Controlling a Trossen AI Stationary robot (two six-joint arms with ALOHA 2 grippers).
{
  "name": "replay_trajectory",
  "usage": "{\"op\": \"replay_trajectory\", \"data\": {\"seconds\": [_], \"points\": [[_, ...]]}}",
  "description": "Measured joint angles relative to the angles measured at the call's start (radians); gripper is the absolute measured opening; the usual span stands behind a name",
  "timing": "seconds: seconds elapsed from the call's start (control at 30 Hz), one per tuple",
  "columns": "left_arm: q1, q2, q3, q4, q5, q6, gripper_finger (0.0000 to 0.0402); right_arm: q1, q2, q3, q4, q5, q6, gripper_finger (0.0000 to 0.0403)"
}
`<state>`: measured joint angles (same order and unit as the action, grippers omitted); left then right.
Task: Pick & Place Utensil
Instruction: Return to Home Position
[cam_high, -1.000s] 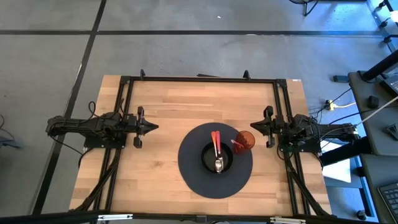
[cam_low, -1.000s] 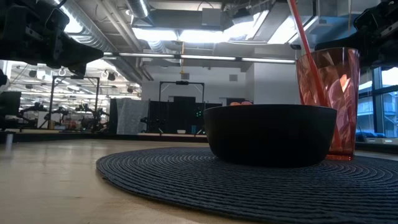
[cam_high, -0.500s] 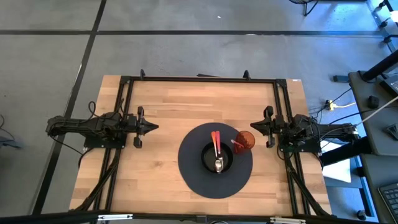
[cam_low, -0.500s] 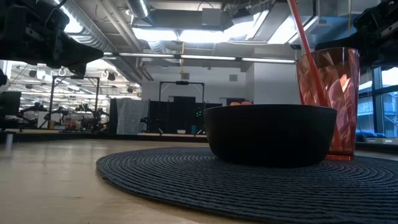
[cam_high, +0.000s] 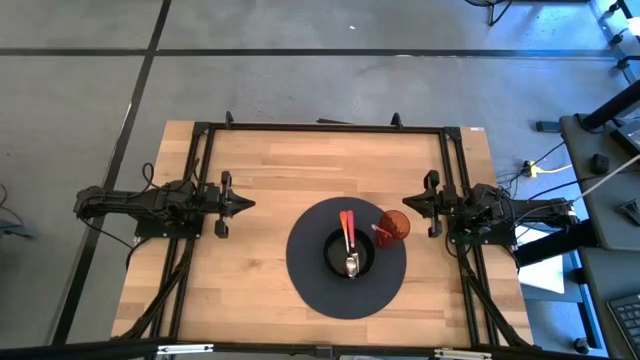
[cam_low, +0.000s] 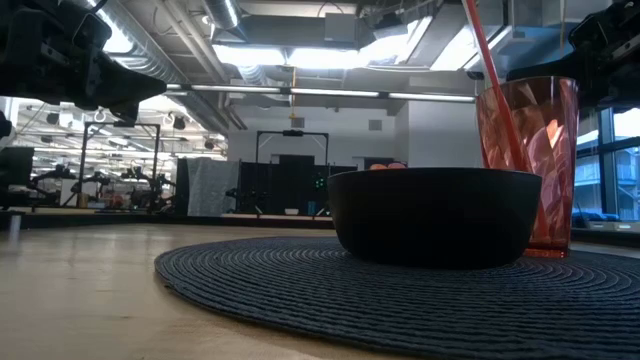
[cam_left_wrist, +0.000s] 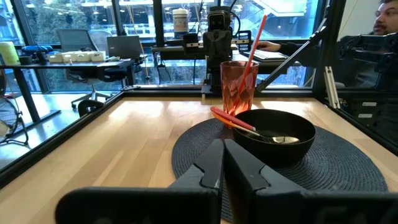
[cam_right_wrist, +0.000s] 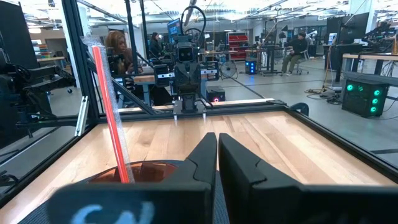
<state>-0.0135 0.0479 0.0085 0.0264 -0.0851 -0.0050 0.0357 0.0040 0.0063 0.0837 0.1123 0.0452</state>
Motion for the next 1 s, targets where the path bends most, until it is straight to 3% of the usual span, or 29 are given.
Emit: {"op": "replay_trajectory", "data": {"seconds": [1.0], "points": [[0.000, 0.000, 0.000, 0.000, 0.000, 0.000, 0.0004, 0.001, 0.000, 0.000, 0.000, 0.000, 0.000, 0.0019]]}}
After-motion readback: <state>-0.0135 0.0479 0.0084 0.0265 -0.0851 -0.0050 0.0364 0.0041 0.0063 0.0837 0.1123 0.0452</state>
